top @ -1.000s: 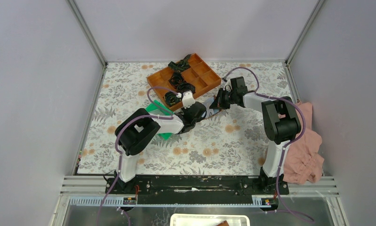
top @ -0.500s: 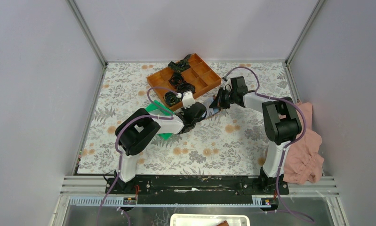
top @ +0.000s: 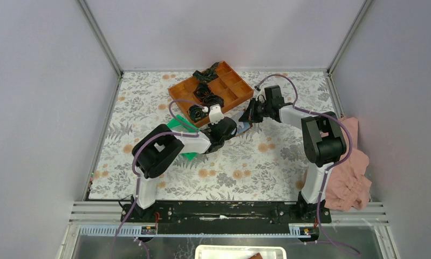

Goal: Put the credit cards into the card holder
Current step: Insert the credit card into the card holder.

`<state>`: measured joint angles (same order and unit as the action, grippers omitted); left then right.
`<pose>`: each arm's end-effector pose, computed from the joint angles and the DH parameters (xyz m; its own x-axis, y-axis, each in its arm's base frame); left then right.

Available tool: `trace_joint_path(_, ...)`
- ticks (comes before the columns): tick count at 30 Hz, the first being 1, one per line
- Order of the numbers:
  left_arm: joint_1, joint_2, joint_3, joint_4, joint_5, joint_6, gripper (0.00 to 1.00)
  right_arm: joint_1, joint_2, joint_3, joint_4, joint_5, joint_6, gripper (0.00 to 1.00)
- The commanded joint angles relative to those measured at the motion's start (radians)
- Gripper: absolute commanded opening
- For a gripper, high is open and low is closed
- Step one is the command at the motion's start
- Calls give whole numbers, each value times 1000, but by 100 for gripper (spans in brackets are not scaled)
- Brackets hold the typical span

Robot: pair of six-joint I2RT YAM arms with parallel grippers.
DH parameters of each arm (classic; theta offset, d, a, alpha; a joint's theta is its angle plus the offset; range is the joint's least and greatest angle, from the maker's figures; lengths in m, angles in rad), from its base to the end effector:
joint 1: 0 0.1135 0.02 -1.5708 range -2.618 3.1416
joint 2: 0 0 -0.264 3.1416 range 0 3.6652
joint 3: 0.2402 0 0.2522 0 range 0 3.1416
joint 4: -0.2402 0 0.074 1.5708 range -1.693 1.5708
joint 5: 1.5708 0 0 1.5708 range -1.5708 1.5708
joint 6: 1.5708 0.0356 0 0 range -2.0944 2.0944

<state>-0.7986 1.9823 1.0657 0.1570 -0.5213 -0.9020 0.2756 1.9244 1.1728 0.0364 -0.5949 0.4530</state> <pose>0.2906 -0.2730 0.1254 -0.5876 -0.3718 -0.7187 -0.1480 0.9226 -0.3563 0.3886 0.1306 0.1699 -0.8442 0.1380 -0.5180 -0.2925 0.6912 0.6609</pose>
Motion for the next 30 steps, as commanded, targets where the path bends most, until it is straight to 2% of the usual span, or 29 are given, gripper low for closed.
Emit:
trace_joint_path(1, 8, 93, -61, -230, -2, 38, 10, 17, -7, 21, 9, 40, -38, 0)
trace_joint_path(12, 8, 99, -64, -229, 1, 35, 10, 34, 5, 64, -60, 156, -132, 0)
trace_joint_path(30, 8, 104, -66, -229, -1, 40, 9, 36, 23, 46, 16, 54, -55, 0)
